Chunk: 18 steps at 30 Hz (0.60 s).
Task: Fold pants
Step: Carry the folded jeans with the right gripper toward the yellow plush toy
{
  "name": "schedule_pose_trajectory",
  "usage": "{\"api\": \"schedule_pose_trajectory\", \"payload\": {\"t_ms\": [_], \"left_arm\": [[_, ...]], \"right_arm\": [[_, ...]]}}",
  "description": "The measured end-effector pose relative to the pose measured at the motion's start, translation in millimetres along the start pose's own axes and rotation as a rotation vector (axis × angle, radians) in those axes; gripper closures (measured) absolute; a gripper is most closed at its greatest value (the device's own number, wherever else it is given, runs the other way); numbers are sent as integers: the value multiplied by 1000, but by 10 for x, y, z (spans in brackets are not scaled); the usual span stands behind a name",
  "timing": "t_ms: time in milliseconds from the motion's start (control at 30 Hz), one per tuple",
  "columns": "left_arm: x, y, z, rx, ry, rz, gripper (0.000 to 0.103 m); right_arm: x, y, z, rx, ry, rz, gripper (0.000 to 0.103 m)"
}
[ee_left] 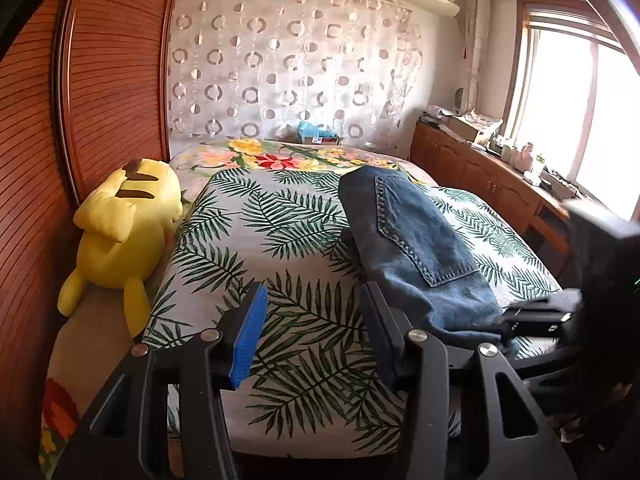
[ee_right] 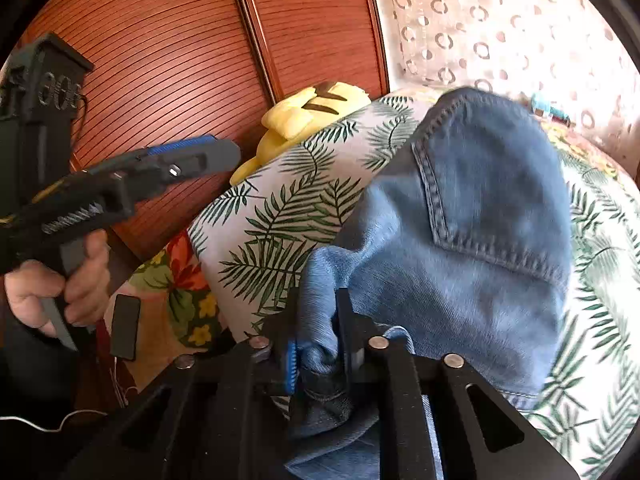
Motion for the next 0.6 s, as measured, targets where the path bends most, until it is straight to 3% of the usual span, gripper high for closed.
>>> {"api": "schedule_pose_trajectory", "payload": {"t_ms": [133, 367, 500, 600], "left_arm": [[30, -72, -2, 16, 10, -18, 53], [176, -265, -69, 39, 48, -65, 53], [333, -427, -199, 51, 98, -99, 53], [470, -506, -322, 67, 142, -103, 53]], "right_arm": [[-329, -90, 33, 12, -76, -50, 57], [-547, -595, 147, 59, -164, -240, 52], [-344, -967, 173, 124, -132, -262, 52], [-85, -1158, 260, 160, -99, -232, 52]]}}
Point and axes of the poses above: each gripper's, at about its wrist camera, not at the fingertips, and x roughly the way its jaws point, y to its left, z to its top, the point moved 5 cm from there along x, roughly the way its jaws point, and after that the axes turned 3 degrees about -y, right-handed, at the moved point
